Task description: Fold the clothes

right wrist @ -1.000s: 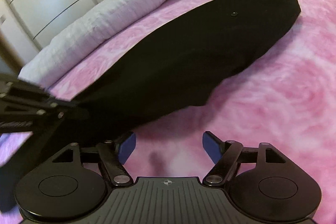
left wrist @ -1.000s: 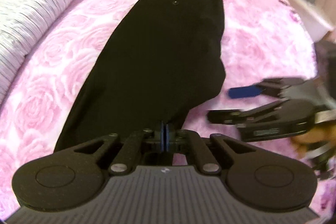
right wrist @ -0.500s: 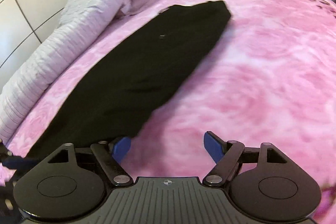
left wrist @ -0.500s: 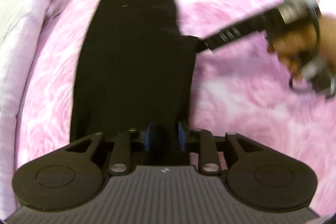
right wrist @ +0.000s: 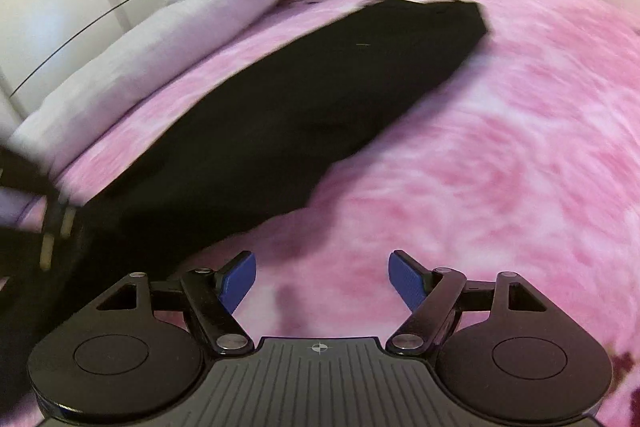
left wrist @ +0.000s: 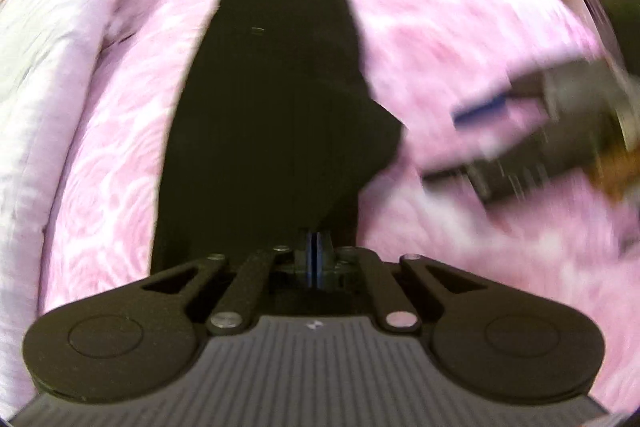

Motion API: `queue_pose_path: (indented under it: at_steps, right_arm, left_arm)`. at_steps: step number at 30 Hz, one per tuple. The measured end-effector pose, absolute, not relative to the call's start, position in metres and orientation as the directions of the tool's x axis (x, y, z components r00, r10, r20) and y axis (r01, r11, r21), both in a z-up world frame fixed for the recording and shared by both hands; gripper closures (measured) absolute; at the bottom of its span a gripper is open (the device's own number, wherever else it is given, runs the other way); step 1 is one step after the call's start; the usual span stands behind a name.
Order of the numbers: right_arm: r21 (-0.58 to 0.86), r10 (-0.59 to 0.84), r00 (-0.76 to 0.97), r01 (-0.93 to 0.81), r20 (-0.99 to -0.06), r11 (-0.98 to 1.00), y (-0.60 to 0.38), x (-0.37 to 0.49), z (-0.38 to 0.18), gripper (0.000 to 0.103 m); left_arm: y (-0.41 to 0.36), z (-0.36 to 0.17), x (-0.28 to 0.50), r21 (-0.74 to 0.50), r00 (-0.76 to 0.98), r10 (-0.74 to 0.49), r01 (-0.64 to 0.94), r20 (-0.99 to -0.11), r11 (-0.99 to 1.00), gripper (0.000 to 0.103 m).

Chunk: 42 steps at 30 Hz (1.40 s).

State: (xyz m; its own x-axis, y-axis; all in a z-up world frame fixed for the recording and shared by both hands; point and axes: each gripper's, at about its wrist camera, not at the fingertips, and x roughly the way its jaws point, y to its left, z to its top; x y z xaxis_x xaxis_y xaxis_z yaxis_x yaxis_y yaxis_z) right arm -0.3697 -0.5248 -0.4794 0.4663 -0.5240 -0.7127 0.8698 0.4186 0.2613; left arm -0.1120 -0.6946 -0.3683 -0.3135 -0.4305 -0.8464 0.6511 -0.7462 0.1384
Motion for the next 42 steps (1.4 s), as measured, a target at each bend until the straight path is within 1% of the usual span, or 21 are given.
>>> queue_pose_path:
  at_steps: [2, 5, 7, 10, 11, 12, 13, 14, 15, 19, 22, 23, 24, 26, 29, 32, 33, 35, 36, 38, 42]
  right_arm:
    - [0.303, -0.510, 0.501, 0.854, -0.699, 0.424, -0.527, -0.359, -0.480, 0.025]
    - [0.402, -0.496, 0.533, 0.845, -0.686, 0.352, -0.544, -0.347, -0.483, 0.025]
    - [0.456, -0.504, 0.529, 0.847, -0.683, 0.272, -0.560, -0.345, -0.484, 0.025]
    - [0.477, -0.516, 0.518, 0.850, -0.683, 0.222, -0.580, -0.347, -0.478, 0.024]
    - [0.475, -0.510, 0.522, 0.849, -0.684, 0.231, -0.586, -0.346, -0.475, 0.024]
    - [0.468, -0.500, 0.526, 0.848, -0.688, 0.248, -0.590, -0.344, -0.473, 0.024]
    - [0.464, -0.483, 0.533, 0.845, -0.695, 0.264, -0.595, -0.342, -0.471, 0.024]
    - [0.469, -0.462, 0.538, 0.842, -0.705, 0.267, -0.601, -0.342, -0.470, 0.024]
    - [0.477, -0.438, 0.543, 0.839, -0.716, 0.260, -0.608, -0.342, -0.471, 0.024]
    - [0.547, -0.361, 0.569, 0.820, -0.739, 0.172, -0.628, -0.350, -0.472, 0.024]
    - [0.600, -0.339, 0.596, 0.793, -0.728, 0.104, -0.633, -0.355, -0.471, 0.024]
    - [0.620, -0.335, 0.606, 0.781, -0.721, 0.080, -0.636, -0.358, -0.471, 0.024]
    - [0.632, -0.338, 0.614, 0.772, -0.713, 0.070, -0.637, -0.360, -0.471, 0.024]
    - [0.639, -0.357, 0.621, 0.765, -0.697, 0.083, -0.637, -0.364, -0.468, 0.024]
    - [0.584, -0.411, 0.597, 0.793, -0.689, 0.173, -0.626, -0.372, -0.461, 0.024]
    - [0.462, -0.435, 0.546, 0.838, -0.716, 0.292, -0.601, -0.366, -0.464, 0.022]
    - [0.430, -0.430, 0.542, 0.838, -0.722, 0.336, -0.593, -0.360, -0.467, 0.022]
    - [0.363, -0.422, 0.530, 0.834, -0.735, 0.416, -0.581, -0.344, -0.476, 0.022]
    - [0.344, -0.424, 0.524, 0.834, -0.739, 0.432, -0.580, -0.337, -0.480, 0.022]
    - [0.318, -0.432, 0.510, 0.838, -0.744, 0.443, -0.583, -0.324, -0.488, 0.022]
    - [0.315, -0.474, 0.483, 0.865, -0.736, 0.391, -0.598, -0.304, -0.500, 0.021]
  left_arm:
    - [-0.710, -0.361, -0.102, 0.059, -0.346, -0.398, 0.688, -0.850, -0.724, 0.102]
    - [-0.718, -0.359, -0.094, 0.042, -0.352, -0.384, 0.689, -0.853, -0.724, 0.102]
    - [-0.715, -0.361, -0.096, 0.055, -0.346, -0.386, 0.679, -0.855, -0.732, 0.102]
    - [-0.704, -0.365, -0.103, 0.116, -0.312, -0.415, 0.665, -0.854, -0.738, 0.096]
    - [-0.699, -0.369, -0.106, 0.142, -0.296, -0.430, 0.660, -0.853, -0.737, 0.092]
    - [-0.693, -0.372, -0.111, 0.174, -0.279, -0.446, 0.651, -0.850, -0.738, 0.077]
    - [-0.686, -0.376, -0.116, 0.211, -0.263, -0.468, 0.638, -0.844, -0.740, 0.067]
    - [-0.678, -0.379, -0.121, 0.255, -0.249, -0.494, 0.620, -0.833, -0.742, 0.055]
    - [-0.670, -0.383, -0.127, 0.309, -0.232, -0.527, 0.595, -0.818, -0.742, 0.051]
    - [-0.640, -0.405, -0.154, 0.549, -0.179, -0.664, 0.431, -0.726, -0.716, 0.048]
    - [-0.623, -0.435, -0.167, 0.708, -0.135, -0.740, 0.223, -0.658, -0.670, 0.050]
    - [-0.623, -0.443, -0.168, 0.739, -0.114, -0.757, 0.165, -0.643, -0.653, 0.060]
    - [-0.626, -0.447, -0.168, 0.747, -0.101, -0.762, 0.150, -0.640, -0.648, 0.072]
    - [-0.640, -0.439, -0.163, 0.702, -0.089, -0.736, 0.246, -0.671, -0.669, 0.078]
    - [-0.663, -0.420, -0.149, 0.614, -0.108, -0.699, 0.396, -0.707, -0.682, 0.088]
    - [-0.691, -0.401, -0.129, 0.433, -0.165, -0.614, 0.570, -0.772, -0.698, 0.089]
    - [-0.700, -0.396, -0.122, 0.370, -0.186, -0.587, 0.619, -0.788, -0.693, 0.091]
    - [-0.717, -0.385, -0.107, 0.234, -0.234, -0.537, 0.711, -0.811, -0.663, 0.091]
    - [-0.723, -0.381, -0.100, 0.185, -0.252, -0.522, 0.740, -0.815, -0.647, 0.091]
    - [-0.731, -0.375, -0.091, 0.136, -0.270, -0.515, 0.772, -0.813, -0.621, 0.091]
    - [-0.734, -0.371, -0.090, 0.119, -0.286, -0.508, 0.772, -0.812, -0.625, 0.092]
